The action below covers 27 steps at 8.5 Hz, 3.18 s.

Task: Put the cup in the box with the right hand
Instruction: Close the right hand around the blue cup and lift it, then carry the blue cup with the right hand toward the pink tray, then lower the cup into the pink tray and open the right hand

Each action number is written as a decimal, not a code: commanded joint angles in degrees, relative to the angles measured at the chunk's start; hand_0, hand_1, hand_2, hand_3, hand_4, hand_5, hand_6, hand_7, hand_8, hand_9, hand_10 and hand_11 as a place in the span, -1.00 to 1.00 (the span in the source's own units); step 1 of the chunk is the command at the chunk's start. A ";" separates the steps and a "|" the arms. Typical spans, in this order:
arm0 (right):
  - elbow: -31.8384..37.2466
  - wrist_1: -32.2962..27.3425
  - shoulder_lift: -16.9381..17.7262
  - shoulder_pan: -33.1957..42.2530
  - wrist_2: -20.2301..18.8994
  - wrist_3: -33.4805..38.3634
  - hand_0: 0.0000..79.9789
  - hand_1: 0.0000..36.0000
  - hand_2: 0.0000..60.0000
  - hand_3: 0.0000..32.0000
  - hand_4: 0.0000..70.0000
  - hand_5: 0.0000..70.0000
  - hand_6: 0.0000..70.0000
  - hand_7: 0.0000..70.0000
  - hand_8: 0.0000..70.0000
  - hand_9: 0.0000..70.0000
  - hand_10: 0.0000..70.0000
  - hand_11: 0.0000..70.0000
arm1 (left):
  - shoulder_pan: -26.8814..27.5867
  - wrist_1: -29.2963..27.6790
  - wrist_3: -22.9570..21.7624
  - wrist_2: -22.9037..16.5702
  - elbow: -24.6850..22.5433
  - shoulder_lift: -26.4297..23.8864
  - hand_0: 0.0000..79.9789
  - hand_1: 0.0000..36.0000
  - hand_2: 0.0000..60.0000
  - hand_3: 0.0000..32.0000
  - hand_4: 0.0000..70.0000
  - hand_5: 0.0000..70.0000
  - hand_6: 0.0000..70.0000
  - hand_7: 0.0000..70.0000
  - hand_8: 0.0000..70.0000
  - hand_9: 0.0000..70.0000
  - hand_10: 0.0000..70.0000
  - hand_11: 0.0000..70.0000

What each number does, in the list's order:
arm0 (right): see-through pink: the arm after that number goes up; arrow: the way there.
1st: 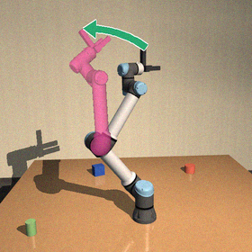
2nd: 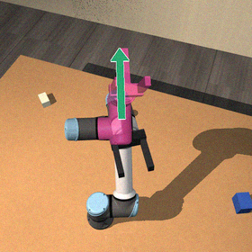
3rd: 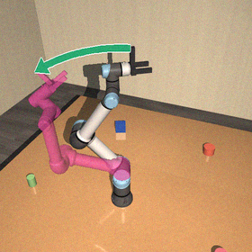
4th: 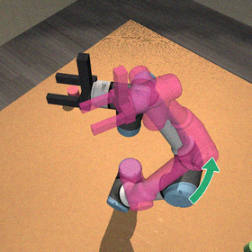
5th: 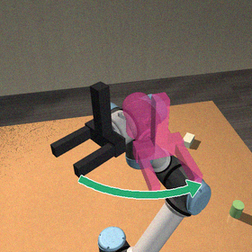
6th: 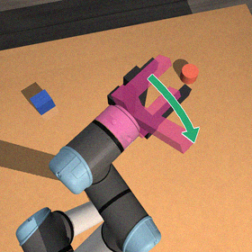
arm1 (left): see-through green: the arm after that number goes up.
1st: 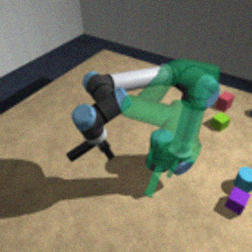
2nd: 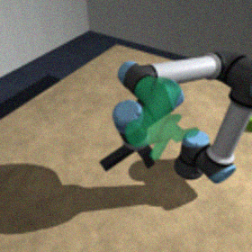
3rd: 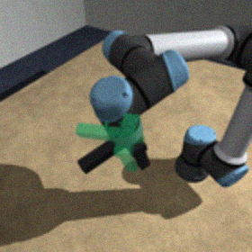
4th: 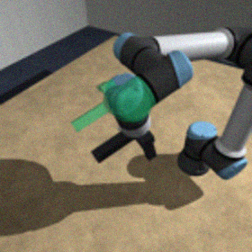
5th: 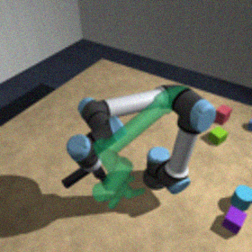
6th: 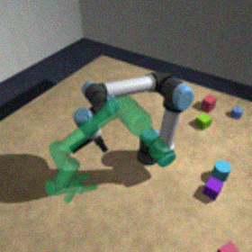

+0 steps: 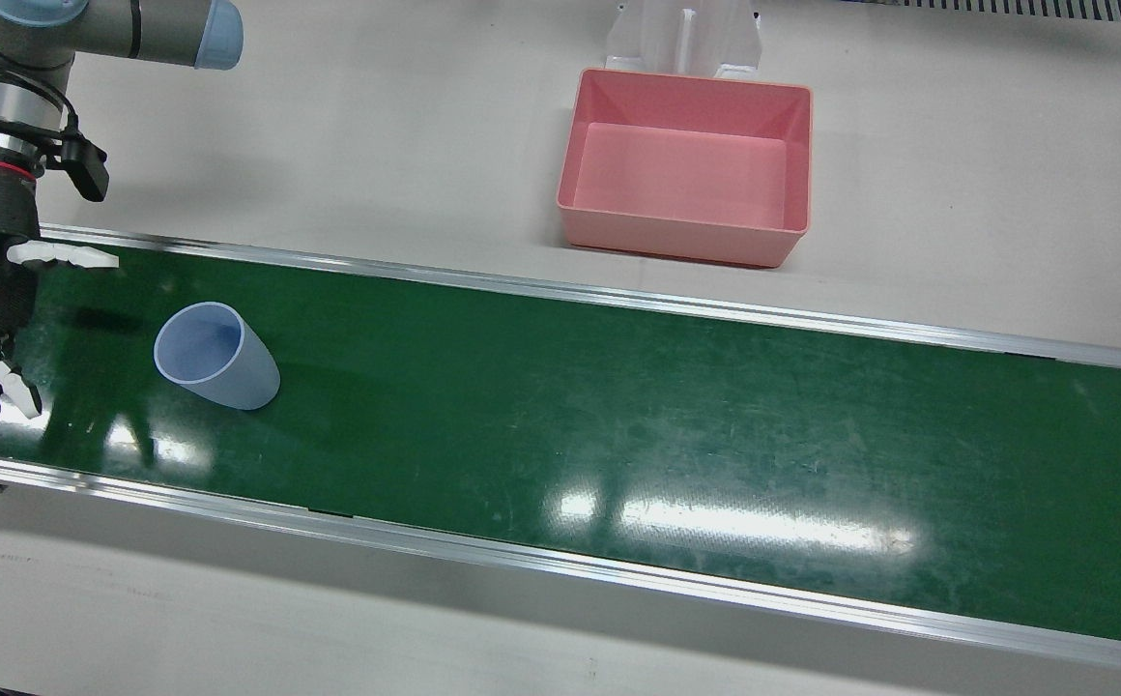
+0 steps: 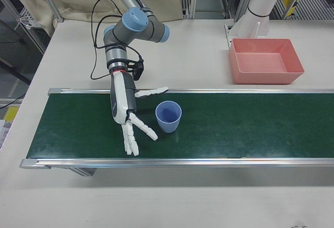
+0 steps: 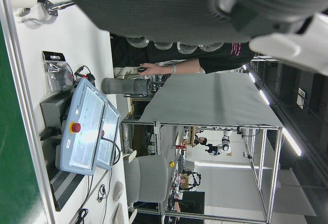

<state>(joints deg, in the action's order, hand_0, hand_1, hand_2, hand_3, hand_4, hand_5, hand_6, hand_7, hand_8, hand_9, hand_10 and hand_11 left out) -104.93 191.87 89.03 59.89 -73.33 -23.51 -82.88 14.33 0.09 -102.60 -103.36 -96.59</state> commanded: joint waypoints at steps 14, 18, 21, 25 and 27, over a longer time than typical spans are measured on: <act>-36.84 13.89 -7.52 -38.71 15.29 -18.27 0.85 1.00 1.00 -1.00 -0.16 -0.47 -0.15 1.00 0.17 0.87 -0.34 0.08 | 0.00 0.09 0.00 -0.05 0.00 0.00 -1.00 -1.00 -1.00 -1.00 -1.00 -1.00 -1.00 -1.00 -1.00 -1.00 -1.00 -1.00; -35.25 13.27 -9.93 -54.61 22.62 -26.94 0.38 -0.10 -0.89 -1.00 -0.46 -0.81 -0.73 0.06 -0.89 -0.65 -0.85 -0.73 | 0.00 0.00 0.00 -0.06 0.00 0.00 -1.00 -1.00 -1.00 -1.00 -1.00 -1.00 -1.00 -1.00 -1.00 -1.00 -1.00 -1.00; -35.25 13.36 -9.67 -54.36 22.62 -26.33 -0.06 -0.88 -0.82 -1.00 -0.55 -0.97 -0.88 -0.52 -1.00 -0.95 -0.98 -0.95 | 0.00 0.00 0.00 0.03 0.09 0.00 -1.00 -1.00 -1.00 -1.00 -1.00 -1.00 -1.00 -1.00 -1.00 -1.00 -1.00 -1.00; -36.92 13.45 -7.48 -49.62 22.09 -23.17 -0.07 -0.95 -0.90 -1.00 -0.53 -0.98 -0.86 -0.41 -1.00 -0.92 -0.98 -0.96 | 0.00 0.00 0.00 0.03 0.18 0.00 -1.00 -1.00 -1.00 -1.00 -1.00 -1.00 -1.00 -1.00 -1.00 -1.00 -1.00 -1.00; -39.02 13.71 -4.24 -43.41 21.74 -19.23 -0.08 -0.86 -0.80 -1.00 -0.55 -0.97 -0.86 -0.41 -1.00 -0.91 -0.98 -0.95 | 0.00 -0.09 0.00 0.03 0.18 0.00 -1.00 -1.00 -1.00 -1.00 -1.00 -1.00 -1.00 -1.00 -1.00 -1.00 -1.00 -1.00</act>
<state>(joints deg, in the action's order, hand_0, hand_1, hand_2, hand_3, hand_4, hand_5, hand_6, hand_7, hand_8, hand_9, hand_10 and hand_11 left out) -141.92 205.34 81.39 10.33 -51.26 -46.80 -82.88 14.30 0.09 -102.58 -103.19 -96.59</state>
